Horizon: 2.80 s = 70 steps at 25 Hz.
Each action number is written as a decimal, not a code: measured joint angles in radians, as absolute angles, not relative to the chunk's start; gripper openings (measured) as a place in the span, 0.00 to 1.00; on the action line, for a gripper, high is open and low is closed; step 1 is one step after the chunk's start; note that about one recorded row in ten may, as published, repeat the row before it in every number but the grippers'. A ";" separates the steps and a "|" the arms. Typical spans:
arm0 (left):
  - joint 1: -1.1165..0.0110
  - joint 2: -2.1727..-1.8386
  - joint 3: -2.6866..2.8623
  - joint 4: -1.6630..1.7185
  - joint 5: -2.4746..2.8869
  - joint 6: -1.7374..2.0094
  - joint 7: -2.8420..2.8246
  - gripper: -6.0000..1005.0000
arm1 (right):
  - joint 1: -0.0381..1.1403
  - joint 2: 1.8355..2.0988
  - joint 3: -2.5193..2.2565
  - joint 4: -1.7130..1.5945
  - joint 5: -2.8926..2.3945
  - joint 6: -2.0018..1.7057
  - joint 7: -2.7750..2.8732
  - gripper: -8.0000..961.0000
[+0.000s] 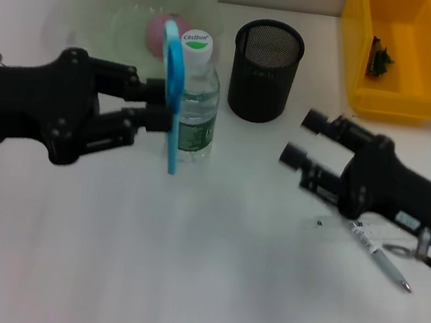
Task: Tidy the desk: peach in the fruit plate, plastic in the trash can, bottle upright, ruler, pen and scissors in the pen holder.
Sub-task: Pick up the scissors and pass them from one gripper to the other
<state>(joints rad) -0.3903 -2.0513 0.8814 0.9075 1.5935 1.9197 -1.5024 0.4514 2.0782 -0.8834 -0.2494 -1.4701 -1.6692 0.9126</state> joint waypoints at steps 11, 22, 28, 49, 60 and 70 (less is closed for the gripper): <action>-0.404 -2.061 0.884 0.756 1.597 1.922 -1.311 0.25 | 0.483 2.079 -0.886 -0.389 -1.667 -1.830 1.020 0.68; -0.408 -2.065 0.892 0.690 1.611 1.911 -1.259 0.25 | 0.572 2.082 -0.988 -0.436 -1.666 -1.830 1.161 0.68; -0.408 -2.066 0.902 0.689 1.611 1.910 -1.259 0.25 | 0.595 2.087 -0.989 -0.437 -1.662 -1.781 1.164 0.68; -0.439 -2.068 0.925 0.686 1.611 1.888 -1.258 0.25 | 0.680 2.091 -1.027 -0.390 -1.651 -1.742 1.163 0.67; -0.440 -2.066 0.934 0.686 1.611 1.875 -1.258 0.25 | 0.686 2.091 -1.039 -0.389 -1.634 -1.734 1.162 0.53; -0.446 -2.064 0.934 0.686 1.611 1.864 -1.258 0.25 | 0.687 2.092 -1.043 -0.393 -1.633 -1.724 1.162 0.23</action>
<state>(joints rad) -0.4461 -2.0645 0.9344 0.6857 1.6108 1.8639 -1.2578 0.6872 2.0918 -1.0430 -0.3935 -1.6330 -1.7244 1.1616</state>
